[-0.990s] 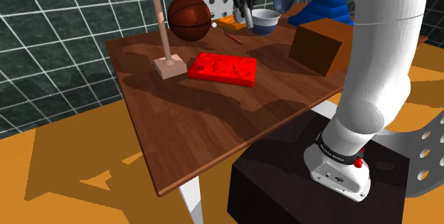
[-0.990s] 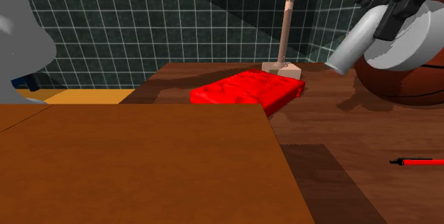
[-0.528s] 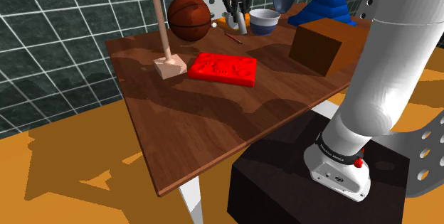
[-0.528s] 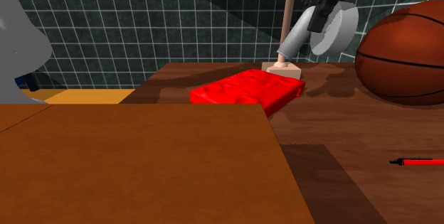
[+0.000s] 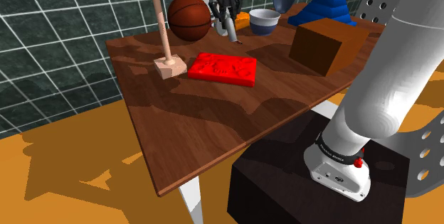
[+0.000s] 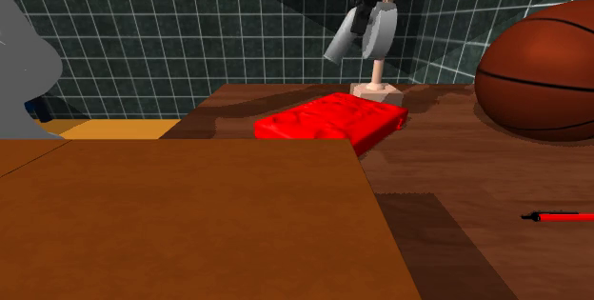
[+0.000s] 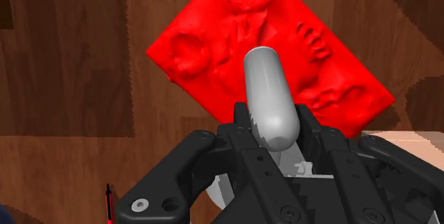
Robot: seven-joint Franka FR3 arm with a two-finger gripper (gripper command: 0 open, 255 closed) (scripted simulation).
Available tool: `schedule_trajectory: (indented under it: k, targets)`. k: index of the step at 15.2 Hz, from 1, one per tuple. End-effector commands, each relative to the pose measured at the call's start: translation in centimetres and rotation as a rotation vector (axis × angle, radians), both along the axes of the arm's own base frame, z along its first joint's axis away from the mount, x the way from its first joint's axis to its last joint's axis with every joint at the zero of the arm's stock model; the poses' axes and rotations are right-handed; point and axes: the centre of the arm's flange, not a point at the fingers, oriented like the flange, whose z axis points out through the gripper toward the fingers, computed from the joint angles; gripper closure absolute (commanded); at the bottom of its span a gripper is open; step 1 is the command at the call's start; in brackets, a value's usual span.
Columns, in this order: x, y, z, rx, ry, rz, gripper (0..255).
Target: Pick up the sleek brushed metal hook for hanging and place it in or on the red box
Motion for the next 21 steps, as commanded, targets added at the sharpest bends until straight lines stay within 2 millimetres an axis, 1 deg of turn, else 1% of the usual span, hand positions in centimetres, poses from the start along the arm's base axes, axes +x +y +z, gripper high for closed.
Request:
schedule_trajectory:
  k: [1,2,17,18,21]
  targets:
    - [-0.7,2.4,0.1,0.000,0.000,-0.002,255]
    - [-0.8,2.7,0.1,0.000,0.000,-0.002,255]
    - [-0.8,2.7,-7.8,0.000,0.000,-0.002,255]
    - [-0.8,2.7,-8.7,0.000,0.000,-0.002,255]
    - [-0.8,2.7,-8.7,0.000,0.000,-0.002,255]
